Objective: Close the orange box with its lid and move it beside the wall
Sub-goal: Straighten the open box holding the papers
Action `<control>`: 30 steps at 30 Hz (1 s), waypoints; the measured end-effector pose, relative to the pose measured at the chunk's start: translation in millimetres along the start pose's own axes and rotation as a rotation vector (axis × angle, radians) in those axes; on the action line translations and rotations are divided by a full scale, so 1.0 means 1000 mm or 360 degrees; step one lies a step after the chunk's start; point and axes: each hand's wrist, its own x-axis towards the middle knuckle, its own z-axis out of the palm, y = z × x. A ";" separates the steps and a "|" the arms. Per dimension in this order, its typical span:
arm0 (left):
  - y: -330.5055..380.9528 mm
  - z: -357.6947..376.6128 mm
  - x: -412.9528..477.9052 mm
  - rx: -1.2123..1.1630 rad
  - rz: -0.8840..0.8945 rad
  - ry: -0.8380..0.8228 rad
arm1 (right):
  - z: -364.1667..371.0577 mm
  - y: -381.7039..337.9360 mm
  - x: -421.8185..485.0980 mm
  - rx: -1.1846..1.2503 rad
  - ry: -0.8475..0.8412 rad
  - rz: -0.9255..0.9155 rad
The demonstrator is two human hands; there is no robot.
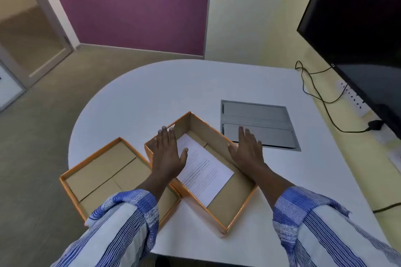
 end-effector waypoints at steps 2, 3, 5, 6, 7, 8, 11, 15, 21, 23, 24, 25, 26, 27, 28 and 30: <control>-0.004 0.005 -0.003 0.0076 -0.0051 -0.0085 | 0.003 0.002 0.001 -0.0006 -0.0054 0.0047; -0.008 0.009 -0.005 0.0108 -0.0073 -0.0132 | 0.006 0.003 0.001 0.0009 -0.0102 0.0071; -0.013 0.018 -0.010 0.0122 -0.0081 -0.0189 | 0.009 0.005 0.001 0.0027 -0.0214 0.0111; -0.015 0.022 -0.012 0.0112 -0.0081 -0.0211 | 0.012 0.004 0.001 0.0015 -0.0255 0.0111; -0.018 0.024 -0.013 0.0103 -0.0083 -0.0222 | 0.012 0.003 0.002 0.0005 -0.0273 0.0106; -0.020 0.026 -0.014 0.0086 -0.0076 -0.0207 | 0.013 0.003 0.003 -0.0008 -0.0279 0.0092; -0.029 0.029 -0.018 0.0061 -0.0099 -0.0133 | 0.012 0.002 0.011 -0.0031 -0.0280 0.0065; -0.041 0.030 -0.026 -0.0141 -0.0219 0.0048 | 0.013 0.002 0.022 0.0031 -0.0266 0.0060; -0.057 0.035 -0.033 -0.0593 -0.0732 0.0085 | 0.023 0.010 0.033 0.0055 -0.0204 0.0086; -0.059 0.038 -0.031 -0.0796 -0.0736 0.0082 | 0.026 0.012 0.034 0.0056 -0.0152 0.0091; -0.057 0.038 -0.029 -0.0914 -0.0705 0.0075 | 0.028 0.014 0.035 0.0071 -0.0132 0.0098; -0.055 0.037 -0.026 -0.1004 -0.0683 0.0062 | 0.029 0.015 0.035 0.0093 -0.0117 0.0113; -0.051 0.036 -0.023 -0.1058 -0.0672 0.0049 | 0.030 0.017 0.035 0.0116 -0.0101 0.0136; -0.048 0.035 -0.019 -0.1085 -0.0666 0.0037 | 0.030 0.020 0.033 0.0136 -0.0085 0.0167; -0.045 0.034 -0.014 -0.1095 -0.0652 0.0017 | 0.030 0.024 0.031 0.0148 -0.0072 0.0199; -0.039 0.033 -0.003 -0.1083 -0.0613 -0.0056 | 0.030 0.033 0.024 0.0144 -0.0063 0.0262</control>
